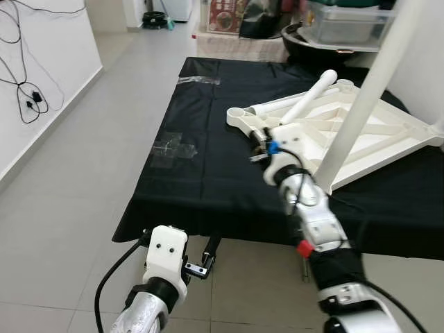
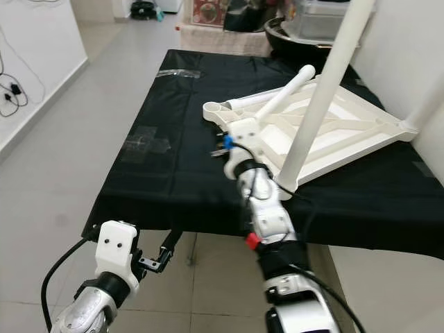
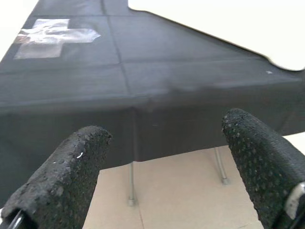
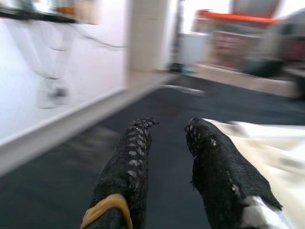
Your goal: Building children table
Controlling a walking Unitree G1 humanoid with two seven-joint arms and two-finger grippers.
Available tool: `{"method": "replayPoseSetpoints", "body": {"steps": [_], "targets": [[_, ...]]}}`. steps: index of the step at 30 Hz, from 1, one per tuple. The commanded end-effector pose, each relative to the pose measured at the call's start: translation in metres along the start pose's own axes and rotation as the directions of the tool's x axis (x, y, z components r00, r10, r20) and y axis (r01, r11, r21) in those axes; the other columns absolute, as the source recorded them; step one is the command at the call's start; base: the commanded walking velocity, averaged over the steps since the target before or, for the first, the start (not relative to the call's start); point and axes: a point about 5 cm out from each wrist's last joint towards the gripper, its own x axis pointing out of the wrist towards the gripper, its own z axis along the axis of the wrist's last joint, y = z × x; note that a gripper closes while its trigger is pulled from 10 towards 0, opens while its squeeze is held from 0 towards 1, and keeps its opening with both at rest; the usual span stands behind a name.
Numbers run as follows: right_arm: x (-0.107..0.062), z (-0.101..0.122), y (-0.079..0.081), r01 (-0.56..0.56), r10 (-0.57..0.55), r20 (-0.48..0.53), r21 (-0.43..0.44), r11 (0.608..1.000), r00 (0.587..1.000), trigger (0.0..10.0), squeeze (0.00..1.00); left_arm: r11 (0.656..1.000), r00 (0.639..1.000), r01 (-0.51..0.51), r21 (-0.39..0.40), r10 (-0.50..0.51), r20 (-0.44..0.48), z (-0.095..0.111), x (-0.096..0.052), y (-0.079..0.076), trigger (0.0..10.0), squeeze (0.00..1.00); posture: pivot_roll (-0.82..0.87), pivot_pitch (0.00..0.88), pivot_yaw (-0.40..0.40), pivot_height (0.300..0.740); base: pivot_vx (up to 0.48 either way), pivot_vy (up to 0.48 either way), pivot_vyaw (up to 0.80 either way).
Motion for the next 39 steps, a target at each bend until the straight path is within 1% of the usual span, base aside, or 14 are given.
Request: {"method": "replayPoseSetpoints", "body": {"steps": [1, 2, 4, 10, 15, 19, 22, 24, 25, 27, 28, 29, 34, 39], "targets": [[0.005, 0.004, 0.010, -0.037, 0.037, 0.004, 0.006, 0.999, 0.999, 10.0, 0.00, 1.000, 1.000, 0.002, 0.002, -0.002, -0.007, 0.000, -0.002, -0.002, 10.0, 0.00, 0.06, 0.127, -0.088, 0.740, 0.000, 0.000, 0.00], [0.005, 0.004, 0.010, -0.037, 0.037, 0.004, 0.006, 0.999, 0.999, 10.0, 0.00, 1.000, 1.000, 0.002, 0.002, -0.002, -0.007, 0.000, -0.002, -0.002, 10.0, 0.00, 0.06, 0.127, -0.088, 0.740, 0.000, 0.000, 0.00], [0.019, 0.002, 0.018, -0.029, 0.028, -0.032, -0.012, 1.000, 0.999, 10.0, 0.00, 1.000, 1.000, 0.002, 0.000, -0.002, 0.000, 0.002, -0.002, -0.002, 10.0, 0.00, 0.06, 0.126, -0.089, 0.740, 0.000, 0.000, 0.00], [0.042, -0.008, 0.017, 0.009, -0.021, -0.156, -0.081, 0.997, 0.988, 10.0, 0.00, 1.000, 1.000, 0.005, 0.007, -0.006, 0.021, 0.007, 0.000, -0.004, 10.0, 0.00, 0.07, 0.140, -0.096, 0.740, 0.000, 0.000, 0.00], [0.055, -0.006, 0.005, 0.061, -0.098, -0.234, -0.159, 0.985, 0.967, 10.0, 0.00, 1.000, 0.999, 0.006, 0.010, -0.006, 0.040, 0.013, -0.001, -0.005, 10.0, 0.00, 0.08, 0.164, -0.110, 0.740, 0.000, 0.000, 0.00], [0.061, 0.001, -0.002, 0.093, -0.138, -0.243, -0.190, 0.977, 0.960, 10.0, 0.00, 1.000, 0.999, 0.009, 0.006, -0.009, 0.037, 0.014, -0.005, -0.008, 10.0, 0.00, 0.09, 0.178, -0.116, 0.740, 0.000, 0.000, 0.00], [0.069, 0.023, -0.004, 0.130, -0.137, -0.135, -0.061, 0.990, 0.981, 10.0, 0.00, 0.999, 0.998, 0.024, 0.023, -0.025, 0.055, 0.019, -0.010, -0.014, 10.0, 0.00, 0.09, 0.200, -0.130, 0.740, 0.000, 0.000, 0.00], [0.070, 0.029, -0.004, 0.127, -0.130, -0.095, -0.033, 0.991, 0.987, 10.0, 0.00, 0.999, 0.998, 0.027, 0.026, -0.029, 0.061, 0.020, -0.011, -0.016, 10.0, 0.00, 0.09, 0.200, -0.130, 0.740, 0.000, 0.000, 0.00], [0.069, 0.031, -0.002, 0.101, -0.100, -0.043, 0.032, 0.994, 0.994, 10.0, 0.00, 0.999, 0.997, 0.027, 0.038, -0.029, 0.069, 0.022, -0.012, -0.017, 10.0, 0.00, 0.10, 0.197, -0.136, 0.740, 0.000, 0.000, 0.00], [0.068, 0.033, -0.001, 0.082, -0.082, -0.007, 0.075, 0.994, 0.997, 10.0, 0.00, 0.999, 0.997, 0.026, 0.047, -0.030, 0.075, 0.023, -0.012, -0.018, 10.0, 0.00, 0.10, 0.197, -0.136, 0.740, 0.000, 0.000, 0.00], [0.059, 0.026, -0.004, 0.082, -0.086, 0.038, 0.104, 0.991, 0.996, 10.0, 0.00, 0.999, 0.996, 0.018, 0.051, -0.022, 0.085, 0.024, -0.012, -0.019, 10.0, 0.00, 0.09, 0.188, -0.129, 0.740, 0.000, 0.000, 0.00], [0.059, 0.026, -0.004, 0.082, -0.086, 0.038, 0.104, 0.991, 0.996, 10.0, 0.00, 0.999, 0.996, 0.018, 0.051, -0.022, 0.085, 0.024, -0.012, -0.019, 10.0, 0.00, 0.09, 0.188, -0.129, 0.740, 0.000, 0.000, 0.00], [0.021, 0.005, -0.007, 0.071, -0.083, 0.127, 0.098, 0.993, 0.988, 10.0, 0.00, 0.999, 0.995, -0.004, 0.051, -0.001, 0.102, 0.026, -0.009, -0.016, 10.0, 0.00, 0.08, 0.174, -0.109, 0.740, 0.000, 0.000, 0.00], [0.006, 0.000, -0.004, 0.066, -0.077, 0.139, 0.078, 0.995, 0.987, 10.0, 0.00, 0.998, 0.994, 0.001, 0.065, -0.008, 0.109, 0.026, -0.007, -0.015, 10.0, 0.00, 0.08, 0.159, -0.101, 0.740, 0.112, 0.000, 0.00]]}}
